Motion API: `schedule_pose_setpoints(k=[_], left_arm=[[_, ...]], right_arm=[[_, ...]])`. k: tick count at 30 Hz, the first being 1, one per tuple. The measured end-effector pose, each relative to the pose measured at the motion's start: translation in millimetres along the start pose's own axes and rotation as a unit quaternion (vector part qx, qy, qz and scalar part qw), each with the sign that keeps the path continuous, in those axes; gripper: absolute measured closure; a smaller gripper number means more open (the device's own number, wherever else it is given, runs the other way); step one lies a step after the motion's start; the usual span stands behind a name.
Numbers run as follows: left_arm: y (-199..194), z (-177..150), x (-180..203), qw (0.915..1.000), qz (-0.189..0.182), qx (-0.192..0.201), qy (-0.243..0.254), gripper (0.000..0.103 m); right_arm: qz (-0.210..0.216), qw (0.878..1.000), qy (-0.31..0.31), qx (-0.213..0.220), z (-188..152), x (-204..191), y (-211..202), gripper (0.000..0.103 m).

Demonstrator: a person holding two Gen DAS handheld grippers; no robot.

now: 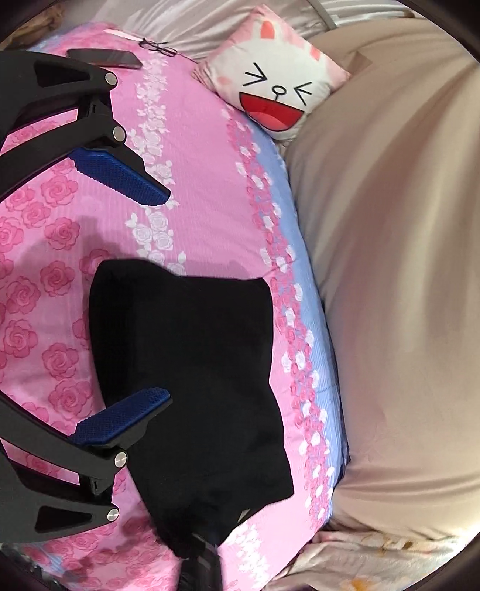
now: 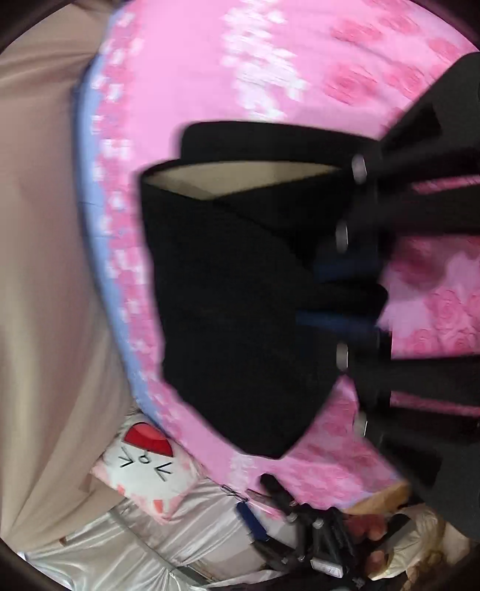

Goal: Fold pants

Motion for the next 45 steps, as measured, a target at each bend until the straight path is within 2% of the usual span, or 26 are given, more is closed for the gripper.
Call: schedule_pose_setpoints(k=[1,3,5,6,7,8,9,11,14,17,20,21,22,24,26,28,31,33,35,36,37,38,39,42,44,45], left_arm=[[-1,3,-3,1.0000,0.006,0.002,-0.001,0.005],[-5,6,-8,0.9999,0.008,0.014,-0.002,0.005],[0,4,-10,0.9999,0.011,0.011,-0.001,0.005],[8,2,-10,0.9999,0.016,0.000,0.001,0.005],[21,-3,-11,0.9995,0.026,-0.019,0.002,0.005],[26,-5,-11,0.9991,0.033,-0.028,0.001,0.005],[33,-6,-13,0.9984,0.043,-0.037,-0.001,0.005],[33,1,-15,0.9987,0.040,-0.030,-0.010,0.005],[36,23,-11,0.9995,0.024,-0.004,-0.019,0.005],[69,33,6,0.9990,0.033,-0.030,-0.004,0.005],[95,29,20,0.9976,0.044,-0.053,0.012,0.005],[99,27,22,0.9971,0.048,-0.057,0.014,0.005],[101,26,23,0.9972,0.047,-0.056,0.013,0.005],[102,26,22,0.9976,0.039,-0.058,0.006,0.005],[102,27,21,0.9975,0.036,-0.060,0.004,0.005],[102,27,20,0.9974,0.036,-0.062,0.002,0.005],[102,27,20,0.9976,0.034,-0.061,0.001,0.005],[103,26,20,0.9976,0.031,-0.061,-0.002,0.005],[102,25,19,0.9978,0.026,-0.061,-0.006,0.005],[101,25,17,0.9979,0.024,-0.060,-0.009,0.005],[98,25,16,0.9980,0.018,-0.059,-0.014,0.005],[94,24,14,0.9981,0.008,-0.057,-0.021,0.005],[89,24,9,0.9979,-0.006,-0.056,-0.032,0.005],[70,15,-16,0.9903,-0.078,-0.060,-0.097,0.005],[66,0,-37,0.9724,-0.143,-0.079,-0.166,0.005],[68,-6,-43,0.9649,-0.158,-0.089,-0.190,0.005]], right_arm=[[-0.024,0.999,-0.018,0.025,11,0,-18,0.094],[-0.036,0.999,-0.007,0.032,15,22,-31,0.093],[-0.054,0.998,0.015,-0.022,-5,53,-8,0.091],[-0.052,0.997,0.036,-0.039,-19,67,3,0.084],[-0.038,0.998,0.053,-0.025,-23,71,-1,0.084],[-0.029,0.997,0.067,-0.010,-22,71,-10,0.078],[-0.039,0.997,0.071,0.019,-14,68,-27,0.075],[-0.054,0.995,0.058,0.060,2,62,-49,0.075],[-0.022,0.995,0.036,0.089,33,38,-57,0.075],[-0.004,0.998,0.016,0.061,54,20,-15,0.076],[-0.055,0.998,0.021,0.014,59,47,43,0.077],[-0.069,0.997,0.035,-0.004,55,67,60,0.083],[-0.061,0.997,0.049,-0.002,54,75,67,0.084],[-0.032,0.996,0.079,0.009,52,83,65,0.084],[-0.047,0.996,0.077,0.012,55,76,54,0.084],[-0.059,0.995,0.071,0.029,55,62,33,0.079],[-0.051,0.996,0.052,0.055,43,40,-2,0.078],[-0.041,0.997,0.041,0.052,25,27,-10,0.079],[-0.064,0.997,0.034,0.031,7,30,-6,0.078],[-0.096,0.995,0.035,0.009,-4,41,3,0.078],[-0.109,0.993,0.048,0.002,-11,50,7,0.075],[-0.092,0.992,0.084,0.008,-16,60,-2,0.059],[-0.081,0.991,0.103,0.016,-18,64,-12,0.052],[-0.077,0.988,0.126,0.042,-27,74,-46,0.035],[-0.050,0.986,0.154,0.034,-36,81,-50,0.032],[-0.028,0.985,0.170,0.029,-43,83,-49,0.032]])
Point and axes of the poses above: each gripper's, at about its wrist camera, not at the fingertips, and y roughly the way its jaws point, x to its right, z to its top, the point moved 5 cm from there along y, roughly the way its jaws point, and after that the axes turned 1 degree about -z, right-handed, at the moved point
